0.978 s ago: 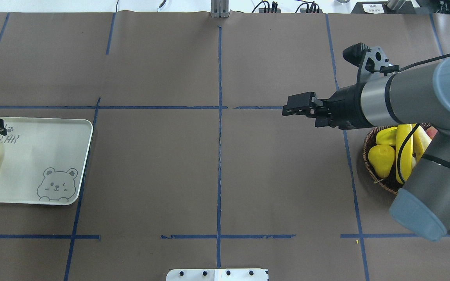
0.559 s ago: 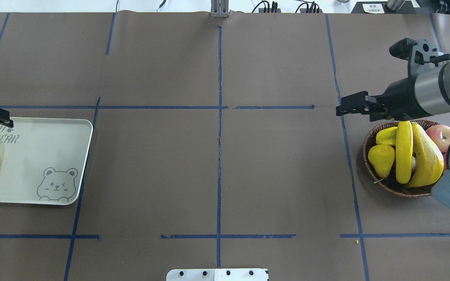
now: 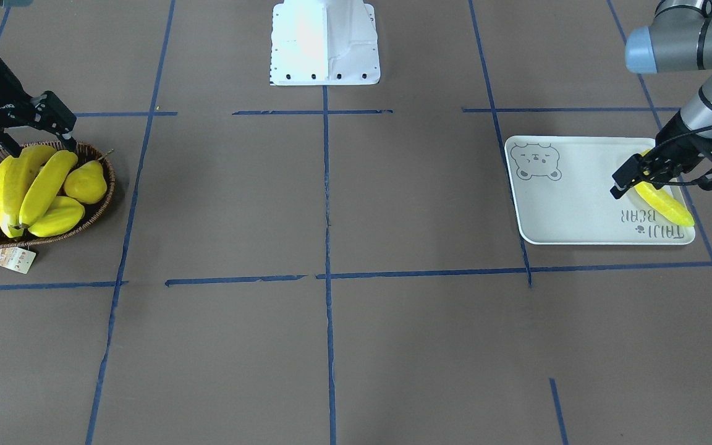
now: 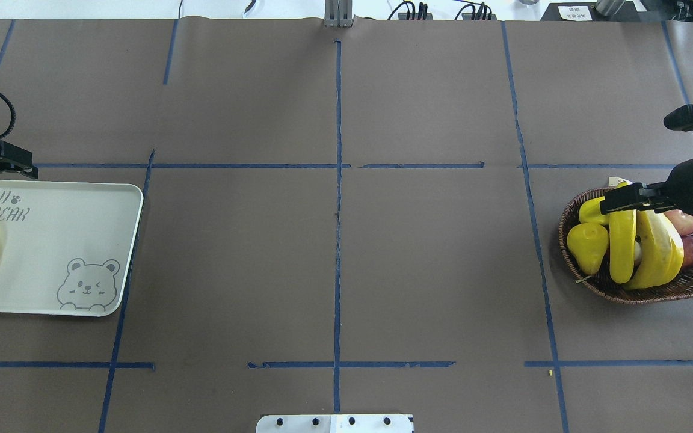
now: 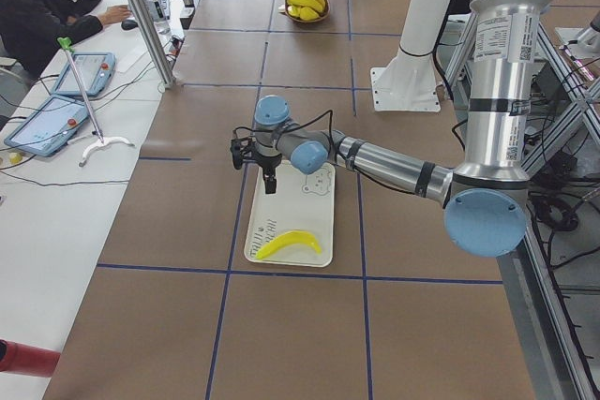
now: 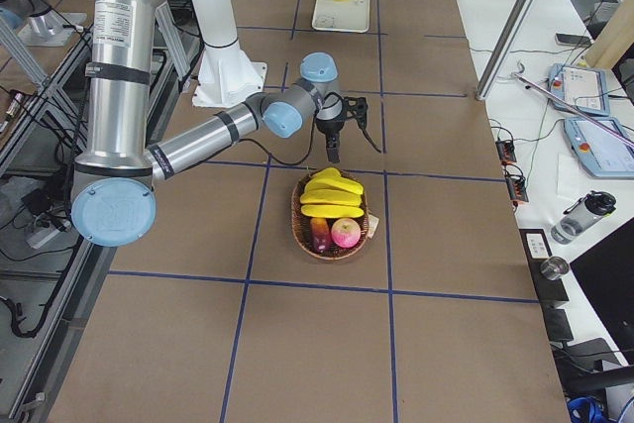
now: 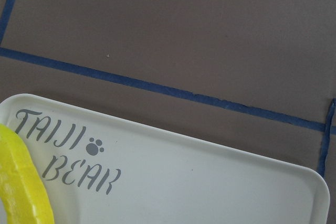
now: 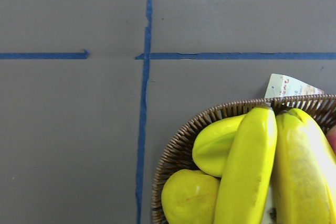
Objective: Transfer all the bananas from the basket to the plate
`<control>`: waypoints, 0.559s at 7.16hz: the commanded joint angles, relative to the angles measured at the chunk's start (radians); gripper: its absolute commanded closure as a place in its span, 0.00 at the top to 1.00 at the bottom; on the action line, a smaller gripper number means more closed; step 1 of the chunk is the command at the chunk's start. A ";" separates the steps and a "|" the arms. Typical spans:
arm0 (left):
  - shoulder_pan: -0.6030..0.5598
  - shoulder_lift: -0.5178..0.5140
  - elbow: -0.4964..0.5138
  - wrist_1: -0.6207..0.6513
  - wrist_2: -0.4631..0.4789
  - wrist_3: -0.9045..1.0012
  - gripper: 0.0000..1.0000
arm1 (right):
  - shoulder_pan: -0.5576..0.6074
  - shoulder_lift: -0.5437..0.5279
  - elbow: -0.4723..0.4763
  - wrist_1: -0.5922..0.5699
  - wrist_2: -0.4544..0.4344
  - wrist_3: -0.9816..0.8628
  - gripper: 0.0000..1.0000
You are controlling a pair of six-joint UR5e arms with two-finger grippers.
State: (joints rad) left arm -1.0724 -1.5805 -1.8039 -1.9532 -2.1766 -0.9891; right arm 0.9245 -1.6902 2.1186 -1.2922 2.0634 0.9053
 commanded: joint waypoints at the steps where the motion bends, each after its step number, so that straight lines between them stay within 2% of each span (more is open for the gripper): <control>1: 0.002 -0.012 -0.003 0.005 -0.002 -0.003 1.00 | -0.033 -0.011 -0.034 -0.048 -0.066 0.046 0.89; 2: 0.002 -0.012 -0.005 0.005 -0.003 -0.008 1.00 | -0.068 -0.003 -0.031 -0.074 -0.095 0.063 0.83; 4: 0.005 -0.026 -0.003 0.005 -0.005 -0.028 1.00 | -0.104 -0.002 -0.031 -0.104 -0.111 0.076 0.77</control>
State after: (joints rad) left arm -1.0691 -1.5995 -1.8080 -1.9483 -2.1806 -1.0096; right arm 0.8383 -1.6938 2.0874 -1.3738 1.9624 0.9749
